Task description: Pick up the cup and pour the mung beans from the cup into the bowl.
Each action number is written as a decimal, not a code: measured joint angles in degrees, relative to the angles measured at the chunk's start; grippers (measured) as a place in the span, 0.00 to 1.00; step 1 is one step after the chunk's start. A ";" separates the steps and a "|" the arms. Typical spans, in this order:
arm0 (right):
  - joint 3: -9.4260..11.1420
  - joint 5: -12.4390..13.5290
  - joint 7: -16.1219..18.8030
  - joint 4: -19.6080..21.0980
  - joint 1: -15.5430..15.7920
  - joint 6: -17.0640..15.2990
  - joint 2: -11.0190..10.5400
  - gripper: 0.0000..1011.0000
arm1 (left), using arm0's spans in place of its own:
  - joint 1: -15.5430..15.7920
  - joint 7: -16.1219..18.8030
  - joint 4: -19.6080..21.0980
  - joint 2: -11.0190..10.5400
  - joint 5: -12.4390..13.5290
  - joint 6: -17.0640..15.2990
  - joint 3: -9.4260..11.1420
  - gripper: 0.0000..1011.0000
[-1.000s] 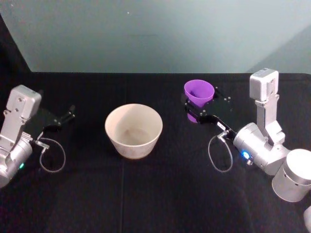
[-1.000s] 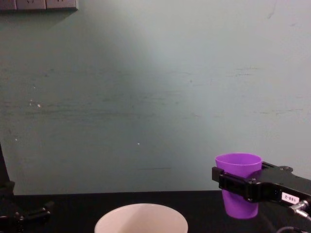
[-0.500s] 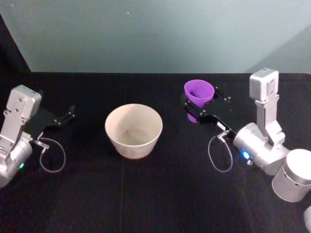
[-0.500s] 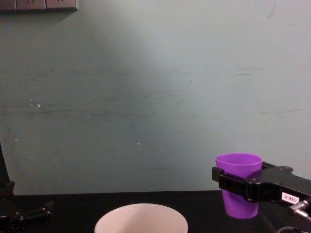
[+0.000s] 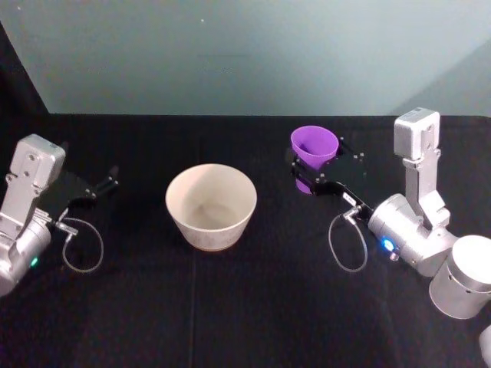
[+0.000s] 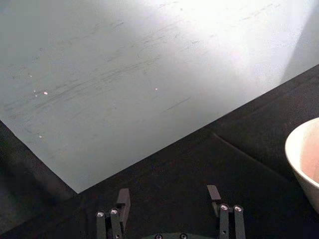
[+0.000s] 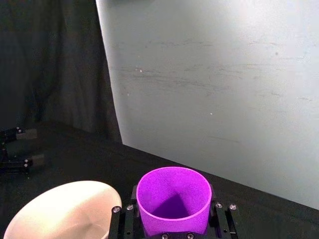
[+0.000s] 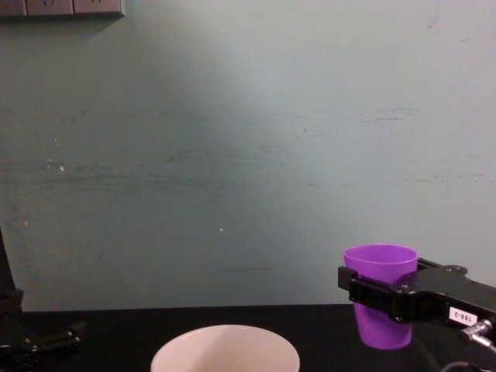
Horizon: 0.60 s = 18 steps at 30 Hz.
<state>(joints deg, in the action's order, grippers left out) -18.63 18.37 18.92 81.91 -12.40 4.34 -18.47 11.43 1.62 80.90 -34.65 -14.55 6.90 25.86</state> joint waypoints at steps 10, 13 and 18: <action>0.00 0.00 0.00 0.00 0.00 0.00 0.00 0.73 | 0.00 0.00 0.00 0.00 0.00 0.00 0.00 0.99; 0.00 0.00 0.00 0.00 0.00 0.00 0.00 0.73 | 0.00 0.00 0.00 0.00 0.00 0.00 0.00 0.99; 0.05 -0.52 0.01 0.14 0.04 0.06 0.06 0.73 | 0.00 0.00 0.00 0.00 0.00 0.00 0.00 0.99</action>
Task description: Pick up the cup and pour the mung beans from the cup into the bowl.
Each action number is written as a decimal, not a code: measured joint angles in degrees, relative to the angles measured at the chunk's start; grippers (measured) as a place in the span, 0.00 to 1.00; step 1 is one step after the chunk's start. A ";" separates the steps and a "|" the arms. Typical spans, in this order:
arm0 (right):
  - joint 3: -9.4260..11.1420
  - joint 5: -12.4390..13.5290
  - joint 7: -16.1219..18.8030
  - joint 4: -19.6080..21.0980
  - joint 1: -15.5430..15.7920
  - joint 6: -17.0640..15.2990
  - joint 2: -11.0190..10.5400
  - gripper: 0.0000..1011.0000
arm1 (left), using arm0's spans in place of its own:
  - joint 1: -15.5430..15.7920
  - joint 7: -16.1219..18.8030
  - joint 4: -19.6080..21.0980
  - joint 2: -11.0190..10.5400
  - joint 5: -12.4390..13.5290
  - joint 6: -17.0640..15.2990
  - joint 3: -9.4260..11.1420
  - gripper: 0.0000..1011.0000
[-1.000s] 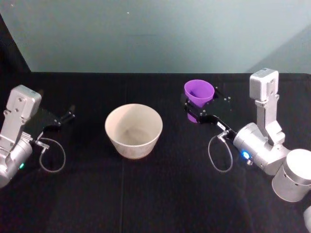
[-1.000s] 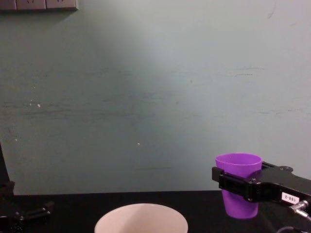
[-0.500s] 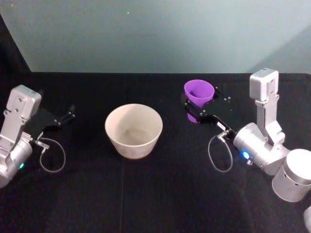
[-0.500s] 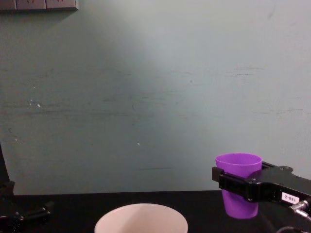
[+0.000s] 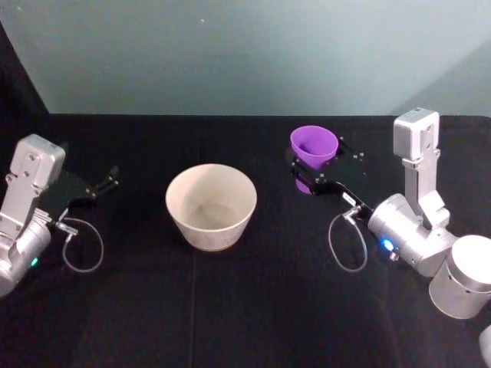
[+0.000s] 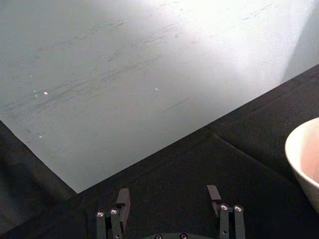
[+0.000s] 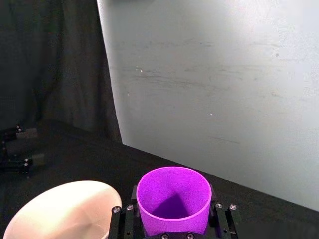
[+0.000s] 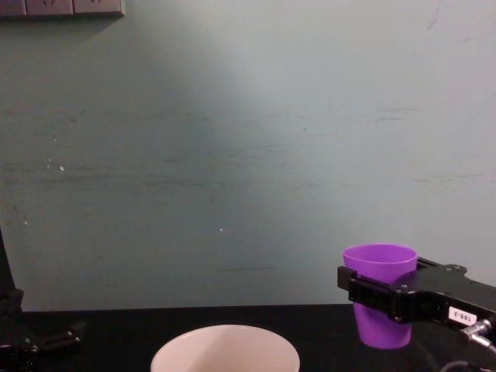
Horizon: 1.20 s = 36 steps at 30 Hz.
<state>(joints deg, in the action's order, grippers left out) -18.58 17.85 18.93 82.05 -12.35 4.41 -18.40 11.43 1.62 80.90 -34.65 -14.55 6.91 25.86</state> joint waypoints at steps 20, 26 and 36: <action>-6.43 -21.13 -2.32 5.37 -4.50 -3.47 -3.17 0.73 | 0.00 0.00 0.00 0.00 0.00 0.00 0.00 0.99; -9.96 -28.05 -0.73 5.71 -7.81 -6.82 -3.54 0.73 | 0.00 0.00 0.00 0.00 0.00 0.00 0.00 0.99; -14.13 -36.31 0.87 4.16 -11.65 -9.14 -2.52 0.73 | 0.00 0.00 0.00 0.00 0.00 0.00 0.00 0.99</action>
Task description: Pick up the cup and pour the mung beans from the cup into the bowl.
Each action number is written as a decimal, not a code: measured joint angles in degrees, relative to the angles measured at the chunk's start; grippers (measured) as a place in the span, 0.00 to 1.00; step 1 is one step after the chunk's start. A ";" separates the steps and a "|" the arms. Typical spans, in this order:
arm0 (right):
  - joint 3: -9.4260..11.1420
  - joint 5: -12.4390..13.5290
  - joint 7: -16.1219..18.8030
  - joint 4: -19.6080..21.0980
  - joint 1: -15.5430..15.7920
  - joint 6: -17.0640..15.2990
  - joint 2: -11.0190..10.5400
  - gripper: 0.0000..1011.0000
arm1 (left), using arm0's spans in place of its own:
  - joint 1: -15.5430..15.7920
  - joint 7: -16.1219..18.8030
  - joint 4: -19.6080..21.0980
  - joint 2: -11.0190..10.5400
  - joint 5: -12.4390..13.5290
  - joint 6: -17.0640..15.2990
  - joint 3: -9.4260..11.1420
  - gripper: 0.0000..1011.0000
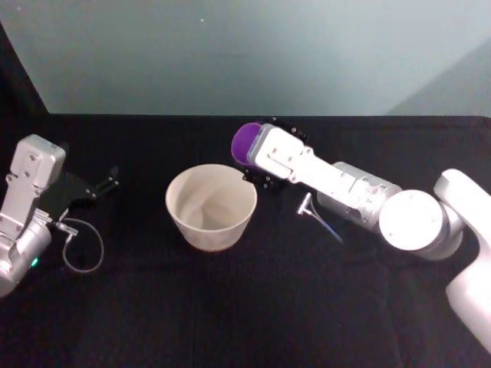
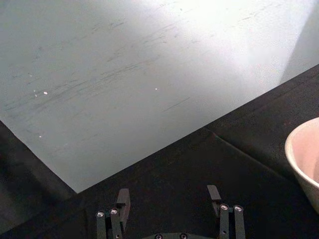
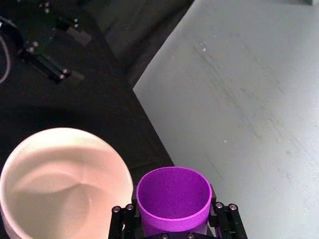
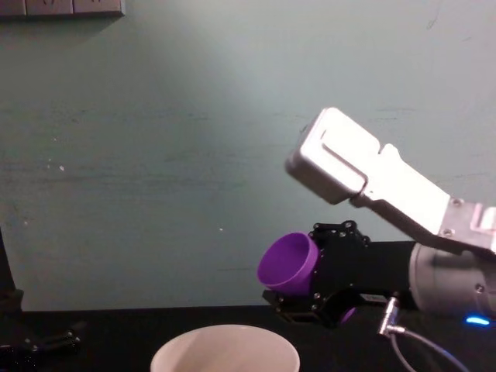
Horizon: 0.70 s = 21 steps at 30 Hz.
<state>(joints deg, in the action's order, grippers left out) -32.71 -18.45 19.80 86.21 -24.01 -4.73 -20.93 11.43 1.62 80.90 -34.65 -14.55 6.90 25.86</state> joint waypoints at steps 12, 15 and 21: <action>-5.56 -11.50 1.19 -0.26 -3.06 -3.71 1.08 0.73 | 0.00 0.00 0.00 0.00 0.00 0.00 0.00 0.99; -6.61 -13.84 1.35 -0.11 -3.44 -4.51 1.18 0.73 | 0.00 0.00 0.00 0.00 0.00 0.00 0.00 0.99; -9.81 -20.87 1.57 0.53 -4.43 -7.09 1.47 0.73 | 0.00 0.00 0.00 0.00 0.00 0.00 0.00 0.99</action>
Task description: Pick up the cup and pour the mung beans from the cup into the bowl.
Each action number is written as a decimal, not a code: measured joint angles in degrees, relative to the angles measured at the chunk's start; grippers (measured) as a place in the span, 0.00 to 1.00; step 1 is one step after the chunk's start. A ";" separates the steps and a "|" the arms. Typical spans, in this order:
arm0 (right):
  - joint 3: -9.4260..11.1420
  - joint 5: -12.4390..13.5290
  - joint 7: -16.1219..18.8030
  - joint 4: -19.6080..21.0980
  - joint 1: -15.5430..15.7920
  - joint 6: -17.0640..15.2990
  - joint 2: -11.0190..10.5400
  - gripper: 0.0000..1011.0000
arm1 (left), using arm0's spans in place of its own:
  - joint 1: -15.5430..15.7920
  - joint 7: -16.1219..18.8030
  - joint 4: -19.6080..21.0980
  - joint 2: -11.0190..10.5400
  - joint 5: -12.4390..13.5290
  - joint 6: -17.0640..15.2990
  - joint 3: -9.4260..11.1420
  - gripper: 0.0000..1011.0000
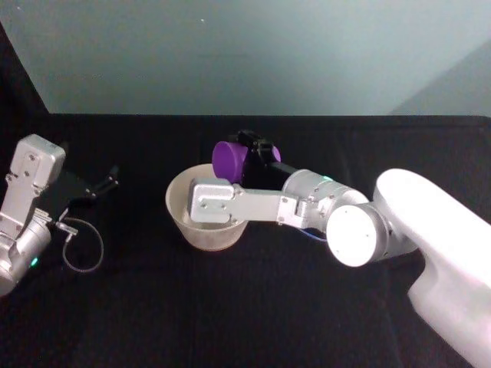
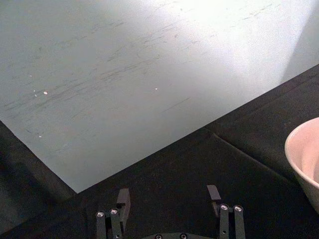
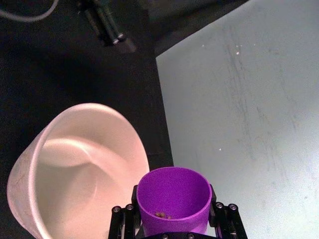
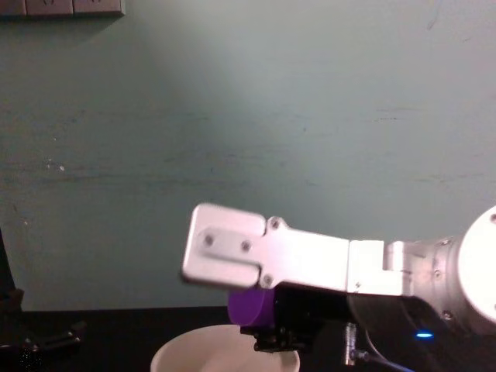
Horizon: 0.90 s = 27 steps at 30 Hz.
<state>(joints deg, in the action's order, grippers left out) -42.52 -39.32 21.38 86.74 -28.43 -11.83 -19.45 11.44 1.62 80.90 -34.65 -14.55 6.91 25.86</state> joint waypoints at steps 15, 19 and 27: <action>-3.39 -10.02 0.50 0.09 -0.86 -2.98 0.93 0.73 | 0.00 0.00 0.00 0.00 0.00 0.00 0.00 0.99; -3.40 -11.52 0.60 -0.01 -0.82 -3.07 1.16 0.73 | 0.00 0.00 0.00 0.00 0.00 0.00 0.00 0.99; -3.92 -14.45 0.97 -0.28 -0.83 -2.74 1.40 0.73 | 0.00 0.00 0.00 0.00 0.00 0.00 0.00 0.99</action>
<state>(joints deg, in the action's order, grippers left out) -46.45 -53.77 22.34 86.46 -29.27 -14.57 -18.06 11.43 1.62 80.90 -34.64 -14.55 6.90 25.86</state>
